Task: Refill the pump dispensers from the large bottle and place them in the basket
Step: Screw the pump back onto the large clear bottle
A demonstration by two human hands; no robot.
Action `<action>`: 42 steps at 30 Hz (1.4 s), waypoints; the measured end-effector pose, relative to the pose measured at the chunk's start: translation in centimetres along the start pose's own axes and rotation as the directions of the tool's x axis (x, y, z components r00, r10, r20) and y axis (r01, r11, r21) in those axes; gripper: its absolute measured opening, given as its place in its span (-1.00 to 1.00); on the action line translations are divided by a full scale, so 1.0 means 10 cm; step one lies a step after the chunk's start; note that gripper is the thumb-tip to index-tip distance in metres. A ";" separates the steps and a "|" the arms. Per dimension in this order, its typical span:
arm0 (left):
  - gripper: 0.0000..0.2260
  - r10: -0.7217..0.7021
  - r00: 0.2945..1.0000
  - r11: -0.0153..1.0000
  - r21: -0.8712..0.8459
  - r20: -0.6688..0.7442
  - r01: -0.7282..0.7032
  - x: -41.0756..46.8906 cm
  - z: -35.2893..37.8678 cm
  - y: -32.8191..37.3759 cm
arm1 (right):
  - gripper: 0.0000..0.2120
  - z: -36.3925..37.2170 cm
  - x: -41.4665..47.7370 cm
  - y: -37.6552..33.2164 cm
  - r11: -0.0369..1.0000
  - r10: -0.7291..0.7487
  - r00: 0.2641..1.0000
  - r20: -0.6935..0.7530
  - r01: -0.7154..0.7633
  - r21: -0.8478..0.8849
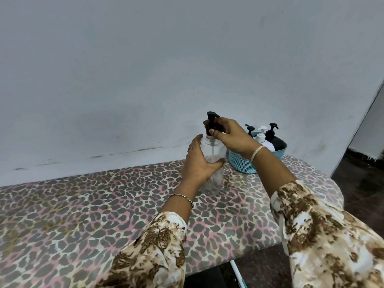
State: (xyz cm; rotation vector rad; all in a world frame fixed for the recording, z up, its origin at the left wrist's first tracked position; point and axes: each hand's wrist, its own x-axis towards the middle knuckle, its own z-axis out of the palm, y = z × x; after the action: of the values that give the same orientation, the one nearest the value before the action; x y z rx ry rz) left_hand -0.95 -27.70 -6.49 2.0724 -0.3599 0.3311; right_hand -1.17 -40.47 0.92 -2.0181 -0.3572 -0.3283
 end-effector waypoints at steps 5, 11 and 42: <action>-0.14 0.005 1.000 1.000 0.005 -0.007 -0.005 0.00 0.00 -0.01 | -0.71 -0.02 0.00 0.02 0.994 0.016 1.000 0.019 -0.017 0.107; -0.15 0.001 1.000 1.000 -0.003 -0.008 -0.001 -0.02 0.00 0.01 | -0.75 0.08 -0.01 0.08 0.999 0.018 0.977 -0.214 -0.009 0.044; -0.08 -0.042 0.999 0.999 -0.023 0.016 0.042 0.00 0.02 0.00 | -0.81 0.40 -0.12 0.12 0.997 -0.041 0.877 -0.478 0.002 -0.082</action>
State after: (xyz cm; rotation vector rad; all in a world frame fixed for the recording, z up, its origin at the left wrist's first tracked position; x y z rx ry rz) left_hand -0.95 -27.89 -6.56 2.0575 -0.3278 0.2844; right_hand -1.47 -37.51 -2.28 -1.9290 -0.0526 -0.8503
